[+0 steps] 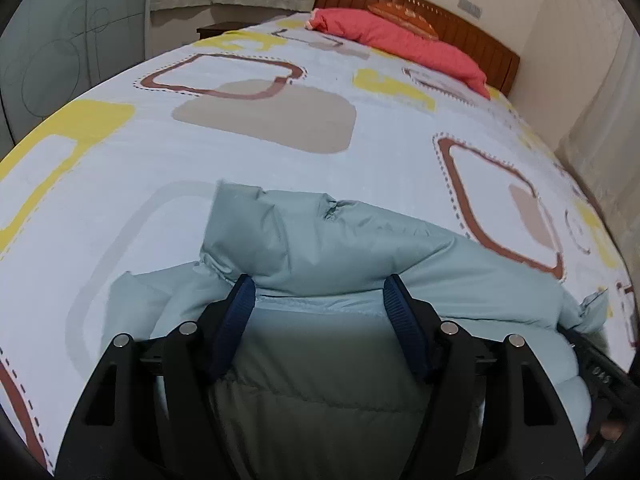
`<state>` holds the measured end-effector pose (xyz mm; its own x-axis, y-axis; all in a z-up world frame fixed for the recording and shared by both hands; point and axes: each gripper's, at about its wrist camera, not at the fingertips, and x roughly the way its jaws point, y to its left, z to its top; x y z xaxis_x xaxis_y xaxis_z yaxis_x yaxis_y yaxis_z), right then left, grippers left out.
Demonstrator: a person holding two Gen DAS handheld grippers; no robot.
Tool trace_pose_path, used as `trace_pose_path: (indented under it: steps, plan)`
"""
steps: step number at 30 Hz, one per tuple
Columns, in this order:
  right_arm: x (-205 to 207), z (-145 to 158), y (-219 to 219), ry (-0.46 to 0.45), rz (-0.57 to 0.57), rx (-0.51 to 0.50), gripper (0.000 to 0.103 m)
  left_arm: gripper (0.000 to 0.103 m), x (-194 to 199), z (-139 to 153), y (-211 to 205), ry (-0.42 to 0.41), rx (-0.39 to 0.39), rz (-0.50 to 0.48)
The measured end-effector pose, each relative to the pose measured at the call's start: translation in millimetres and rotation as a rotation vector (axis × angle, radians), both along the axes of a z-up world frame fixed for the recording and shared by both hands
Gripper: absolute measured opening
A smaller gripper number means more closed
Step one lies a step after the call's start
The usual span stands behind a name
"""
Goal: Fold large clothes
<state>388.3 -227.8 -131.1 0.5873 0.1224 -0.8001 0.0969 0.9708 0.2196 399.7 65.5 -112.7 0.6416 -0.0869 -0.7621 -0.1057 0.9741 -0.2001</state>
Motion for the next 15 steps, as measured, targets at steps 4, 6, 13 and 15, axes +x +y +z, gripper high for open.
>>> trace_pose_path:
  steps: [4,6,13,15]
  plan:
    - [-11.6,13.2,-7.4,-0.012,-0.021,0.012,0.062,0.067,-8.5,10.8,3.3,0.020,-0.012,-0.003]
    - [-25.8,23.6,-17.8,-0.043,-0.045,0.019,0.062,0.067,-24.6,23.8,13.4,-0.002,-0.082,0.004]
    - [-53.5,17.1,-55.1,-0.019,-0.126,-0.052,0.062,0.067,-53.1,15.1,40.3,-0.009,-0.140,0.042]
    - [-51.5,7.1,-58.7,-0.007,-0.127,-0.037,0.062,0.068,-49.3,10.4,39.0,-0.011,-0.124,0.045]
